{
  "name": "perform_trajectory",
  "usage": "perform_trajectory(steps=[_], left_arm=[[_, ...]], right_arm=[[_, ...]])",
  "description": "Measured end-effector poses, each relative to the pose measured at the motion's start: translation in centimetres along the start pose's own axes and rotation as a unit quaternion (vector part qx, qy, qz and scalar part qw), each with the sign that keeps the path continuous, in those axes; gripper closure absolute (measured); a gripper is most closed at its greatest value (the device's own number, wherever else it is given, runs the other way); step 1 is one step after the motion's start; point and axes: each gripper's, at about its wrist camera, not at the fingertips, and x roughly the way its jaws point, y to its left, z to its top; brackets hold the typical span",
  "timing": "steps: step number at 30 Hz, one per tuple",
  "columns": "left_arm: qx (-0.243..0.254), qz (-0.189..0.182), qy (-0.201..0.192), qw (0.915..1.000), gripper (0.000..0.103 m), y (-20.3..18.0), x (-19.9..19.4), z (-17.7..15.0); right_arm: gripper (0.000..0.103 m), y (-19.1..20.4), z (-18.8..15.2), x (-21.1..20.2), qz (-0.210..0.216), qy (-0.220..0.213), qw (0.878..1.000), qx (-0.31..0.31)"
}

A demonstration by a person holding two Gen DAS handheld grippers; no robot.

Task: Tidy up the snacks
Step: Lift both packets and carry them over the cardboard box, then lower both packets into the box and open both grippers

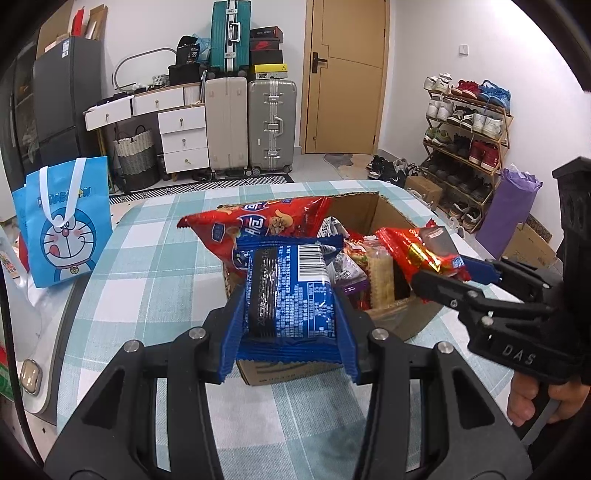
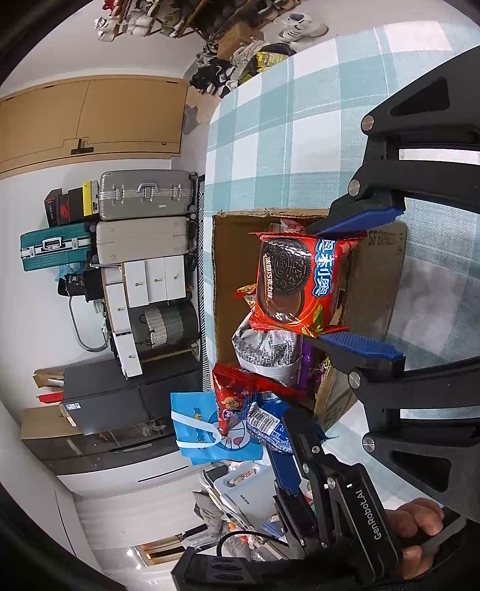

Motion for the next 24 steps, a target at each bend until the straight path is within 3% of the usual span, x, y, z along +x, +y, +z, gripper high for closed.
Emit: perform_trajectory(steps=[20, 24], left_arm=[[0.021, 0.013, 0.018, 0.9995, 0.061, -0.6, 4.7, 0.7], [0.020, 0.006, 0.021, 0.9996, 0.061, -0.2, 5.1, 0.6]], right_arm=[[0.053, 0.2, 1.6, 3.3, -0.011, 0.015, 1.000, -0.018], [0.048, 0.5, 1.3, 3.2, -0.003, 0.019, 0.999, -0.038]])
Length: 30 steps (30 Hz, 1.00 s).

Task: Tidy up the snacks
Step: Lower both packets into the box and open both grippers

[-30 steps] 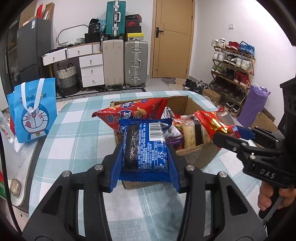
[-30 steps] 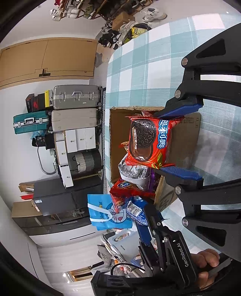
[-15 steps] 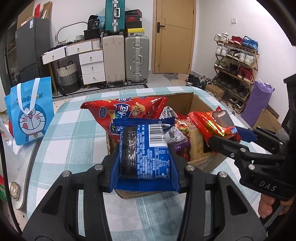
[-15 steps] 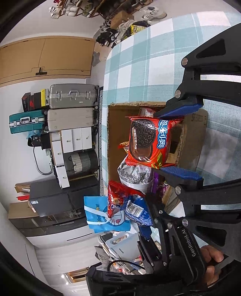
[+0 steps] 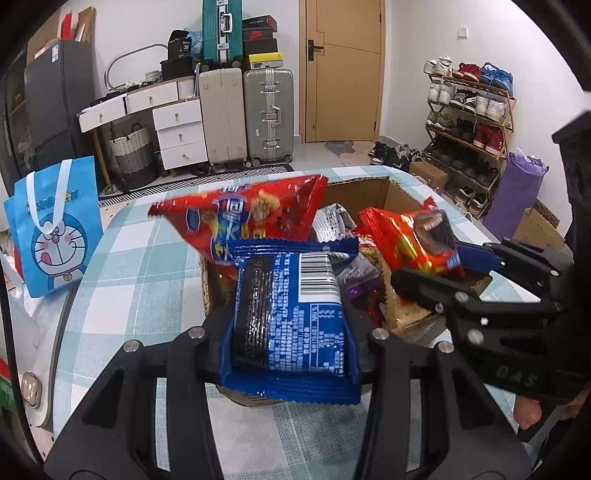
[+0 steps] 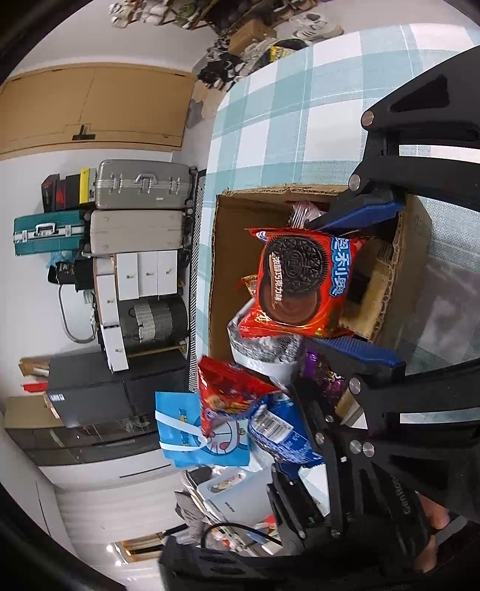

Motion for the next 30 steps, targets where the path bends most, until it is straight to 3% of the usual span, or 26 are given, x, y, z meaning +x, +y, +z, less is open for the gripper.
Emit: perform_trajectory(steps=[4, 6, 9, 13, 16, 18, 19, 24, 26, 30], left_arm=[[-0.005, -0.004, -0.001, 1.0000, 0.060, 0.3, 0.0, 0.0], [-0.002, 0.003, -0.002, 1.0000, 0.059, 0.3, -0.1, 0.0], [0.000, 0.007, -0.004, 1.0000, 0.056, 0.5, -0.3, -0.1], [-0.005, 0.003, -0.010, 0.9999, 0.042, 0.6, -1.1, -0.2], [-0.005, -0.003, -0.013, 0.9999, 0.036, 0.5, -1.7, -0.4], [-0.005, -0.001, -0.019, 0.9998, 0.025, 0.6, -2.4, -0.7], [-0.006, 0.001, -0.023, 0.9997, 0.020, 0.5, -2.7, -0.8], [-0.004, -0.012, -0.037, 0.9992, 0.016, 1.0, -4.7, -1.9], [-0.012, -0.011, -0.046, 0.9988, 0.001, 1.4, -5.6, -2.6], [-0.030, -0.018, -0.059, 0.9977, 0.001, 2.5, -7.1, -3.9]], right_arm=[[0.043, -0.1, 0.0, -0.4, 0.003, -0.002, 1.000, -0.005], [0.031, 0.0, 0.0, -0.9, 0.008, -0.010, 1.000, -0.007], [0.024, 0.0, -0.2, -1.8, 0.005, -0.021, 1.000, -0.016], [0.017, 0.2, -0.6, -2.7, -0.004, -0.028, 0.999, -0.026], [0.009, 0.0, -1.0, -3.6, -0.004, -0.034, 0.999, -0.024], [0.002, -0.2, -1.3, -4.3, -0.001, -0.043, 0.999, -0.015], [0.002, -0.5, -1.4, -4.7, 0.002, -0.047, 0.999, -0.009], [0.001, -1.5, -2.5, -6.2, 0.037, -0.062, 0.997, 0.028], [0.001, -1.8, -3.0, -6.9, 0.046, -0.073, 0.995, 0.042], [0.001, -1.9, -4.1, -7.9, 0.053, -0.093, 0.993, 0.054]])
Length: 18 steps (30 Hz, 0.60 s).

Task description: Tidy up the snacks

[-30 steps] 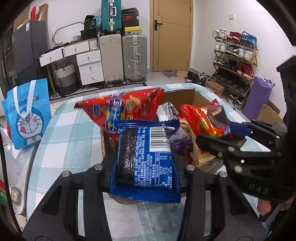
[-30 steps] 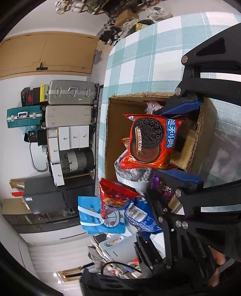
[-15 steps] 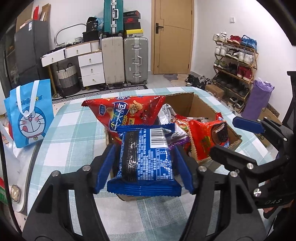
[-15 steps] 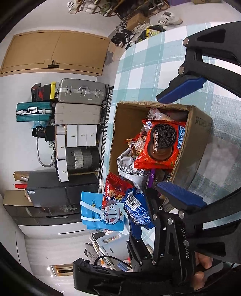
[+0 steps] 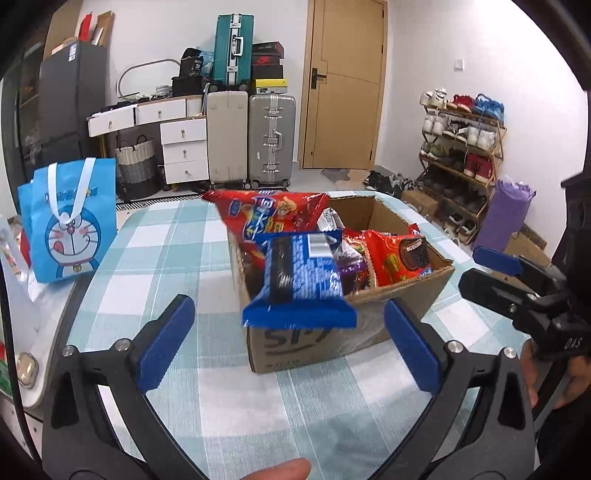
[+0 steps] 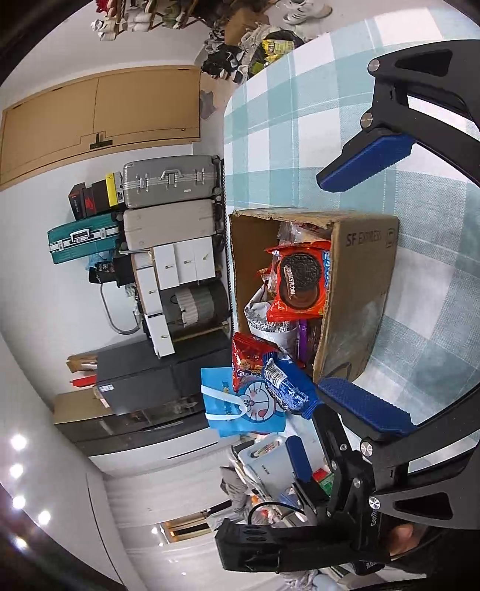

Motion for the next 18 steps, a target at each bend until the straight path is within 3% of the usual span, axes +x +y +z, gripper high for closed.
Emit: perform_trajectory(steps=[18], left_arm=[[-0.014, 0.025, -0.032, 0.9991, 0.001, 1.0, -2.9, -5.6]], right_arm=[[0.001, 1.5, -3.6, -1.3, -0.010, -0.033, 0.999, -0.036]])
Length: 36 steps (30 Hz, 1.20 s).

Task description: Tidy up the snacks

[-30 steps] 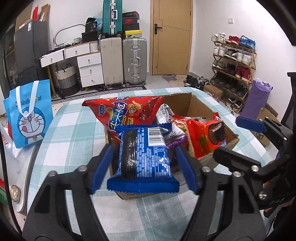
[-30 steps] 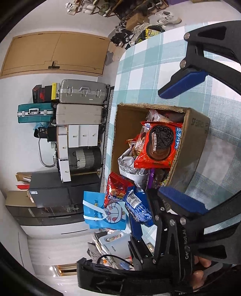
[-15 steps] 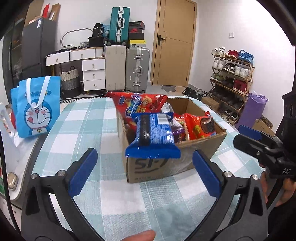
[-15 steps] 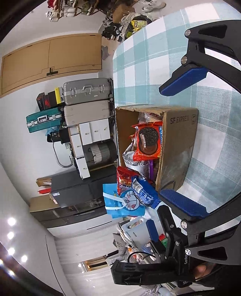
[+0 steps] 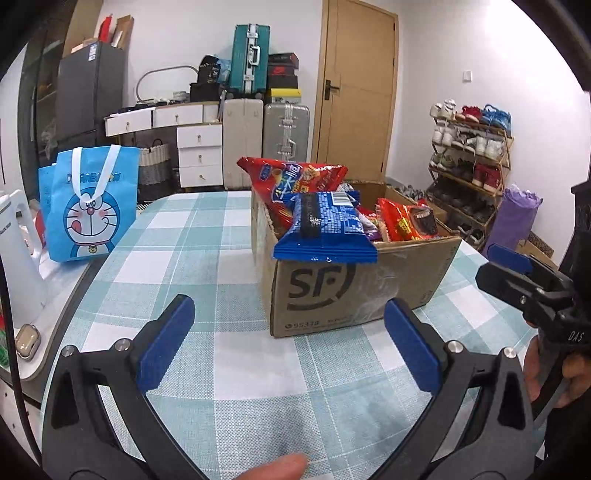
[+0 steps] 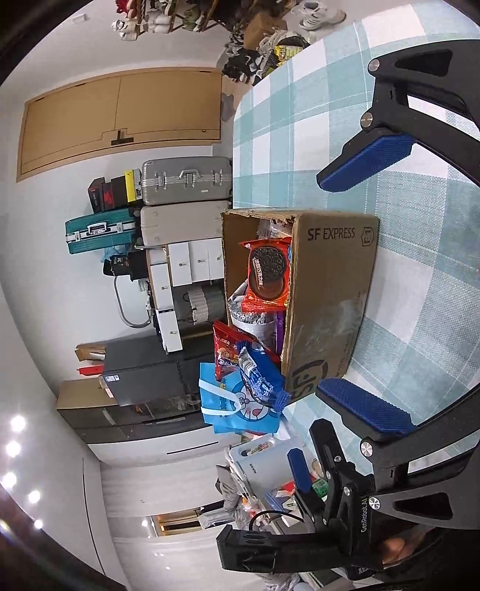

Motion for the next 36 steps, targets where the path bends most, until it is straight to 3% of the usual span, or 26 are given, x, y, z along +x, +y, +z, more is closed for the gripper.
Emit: perform_trajectory(steps=[14, 36], left_arm=[[0.009, 0.007, -0.016, 0.9998, 0.001, -0.4, 0.1, -1.0], [0.017, 0.010, -0.025, 0.9995, 0.001, -0.8, -0.4, -1.0]], right_arm=[[0.000, 0.4, -0.9, -0.9, -0.004, -0.024, 1.000, -0.009], [0.000, 1.2, -1.0, -1.0, -0.013, -0.028, 0.999, -0.029]])
